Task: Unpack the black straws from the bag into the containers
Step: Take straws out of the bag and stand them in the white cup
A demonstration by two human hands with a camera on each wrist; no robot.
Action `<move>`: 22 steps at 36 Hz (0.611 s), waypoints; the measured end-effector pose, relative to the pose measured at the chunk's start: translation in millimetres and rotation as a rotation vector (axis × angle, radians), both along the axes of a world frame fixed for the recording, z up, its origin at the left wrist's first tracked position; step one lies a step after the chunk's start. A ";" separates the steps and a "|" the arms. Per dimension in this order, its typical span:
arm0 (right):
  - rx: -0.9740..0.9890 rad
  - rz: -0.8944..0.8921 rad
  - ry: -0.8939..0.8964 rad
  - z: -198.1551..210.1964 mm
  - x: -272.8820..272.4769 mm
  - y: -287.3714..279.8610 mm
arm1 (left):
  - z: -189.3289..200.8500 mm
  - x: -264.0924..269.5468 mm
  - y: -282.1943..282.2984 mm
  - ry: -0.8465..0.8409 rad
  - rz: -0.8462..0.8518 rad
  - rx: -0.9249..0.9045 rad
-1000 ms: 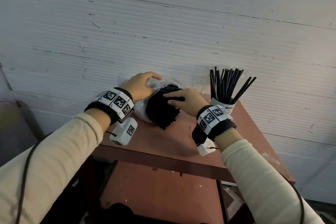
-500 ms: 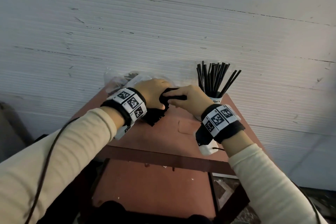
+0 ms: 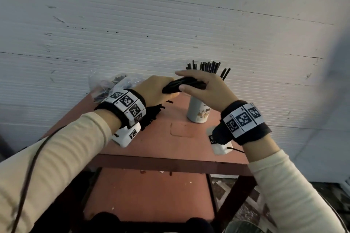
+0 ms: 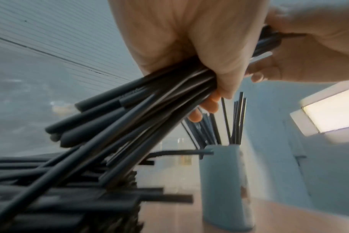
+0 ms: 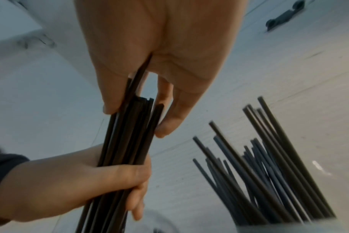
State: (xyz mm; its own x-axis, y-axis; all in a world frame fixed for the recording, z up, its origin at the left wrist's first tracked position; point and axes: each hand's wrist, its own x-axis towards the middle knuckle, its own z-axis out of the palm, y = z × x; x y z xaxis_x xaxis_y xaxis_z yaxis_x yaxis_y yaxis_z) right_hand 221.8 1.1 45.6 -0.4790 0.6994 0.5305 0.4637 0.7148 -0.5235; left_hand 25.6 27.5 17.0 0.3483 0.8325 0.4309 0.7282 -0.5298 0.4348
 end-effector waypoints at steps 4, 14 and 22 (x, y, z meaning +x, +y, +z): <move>0.105 -0.070 0.110 19.9 5.0 -8.7 | 15.5 9.9 -6.7 -0.100 -0.033 -0.002; 0.235 -0.090 0.440 62.7 13.8 -32.9 | 42.6 48.2 -13.8 -0.307 -0.127 -0.052; 0.262 -0.110 0.387 56.3 14.5 -20.0 | 26.8 72.0 -14.3 -0.523 -0.201 -0.167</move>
State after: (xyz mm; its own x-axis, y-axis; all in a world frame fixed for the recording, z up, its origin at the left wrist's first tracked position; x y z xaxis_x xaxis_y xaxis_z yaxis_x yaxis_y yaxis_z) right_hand 236.3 -19.0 101.9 -0.1418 0.5538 0.8205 0.3503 0.8033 -0.4816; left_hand 97.6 13.2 43.7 0.2827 0.8433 0.4570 0.2867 -0.5290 0.7988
